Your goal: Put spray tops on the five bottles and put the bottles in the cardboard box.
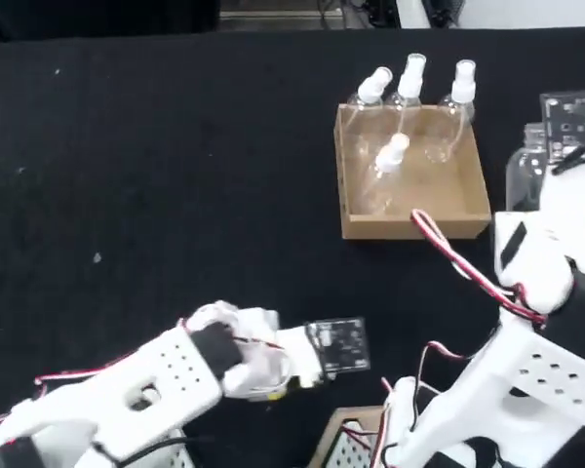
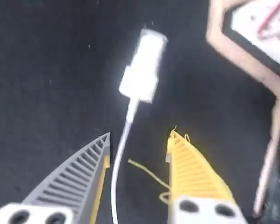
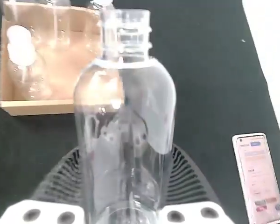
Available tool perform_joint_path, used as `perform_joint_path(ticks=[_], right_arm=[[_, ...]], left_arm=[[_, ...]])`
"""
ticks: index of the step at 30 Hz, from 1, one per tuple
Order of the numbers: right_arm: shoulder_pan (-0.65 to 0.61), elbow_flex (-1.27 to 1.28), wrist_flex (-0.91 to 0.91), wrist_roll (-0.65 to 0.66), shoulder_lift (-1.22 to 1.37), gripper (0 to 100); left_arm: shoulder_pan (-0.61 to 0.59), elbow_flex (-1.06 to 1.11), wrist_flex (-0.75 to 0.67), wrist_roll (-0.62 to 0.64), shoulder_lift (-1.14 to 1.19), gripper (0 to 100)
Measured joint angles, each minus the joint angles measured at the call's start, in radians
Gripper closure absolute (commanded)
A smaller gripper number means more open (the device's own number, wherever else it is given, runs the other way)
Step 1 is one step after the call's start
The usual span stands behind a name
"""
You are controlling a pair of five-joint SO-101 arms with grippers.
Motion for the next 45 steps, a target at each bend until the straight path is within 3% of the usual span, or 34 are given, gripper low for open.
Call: perform_joint_path(ticks=[5,19,35,40,45], right_arm=[[0.021,0.0,0.0,0.021,0.0,98.8],[0.021,0.0,0.0,0.021,0.0,98.8],[0.021,0.0,0.0,0.021,0.0,98.8],[0.021,0.0,0.0,0.021,0.0,98.8],[0.021,0.0,0.0,0.021,0.0,98.8]], left_arm=[[0.015,-0.009,-0.17,0.0,0.153,80],[0.017,-0.091,-0.339,0.0,0.437,80],[0.066,-0.16,-0.35,0.028,0.511,81],[0.066,-0.16,-0.35,0.028,0.511,94],[0.075,-0.135,-0.356,0.038,0.511,97]])
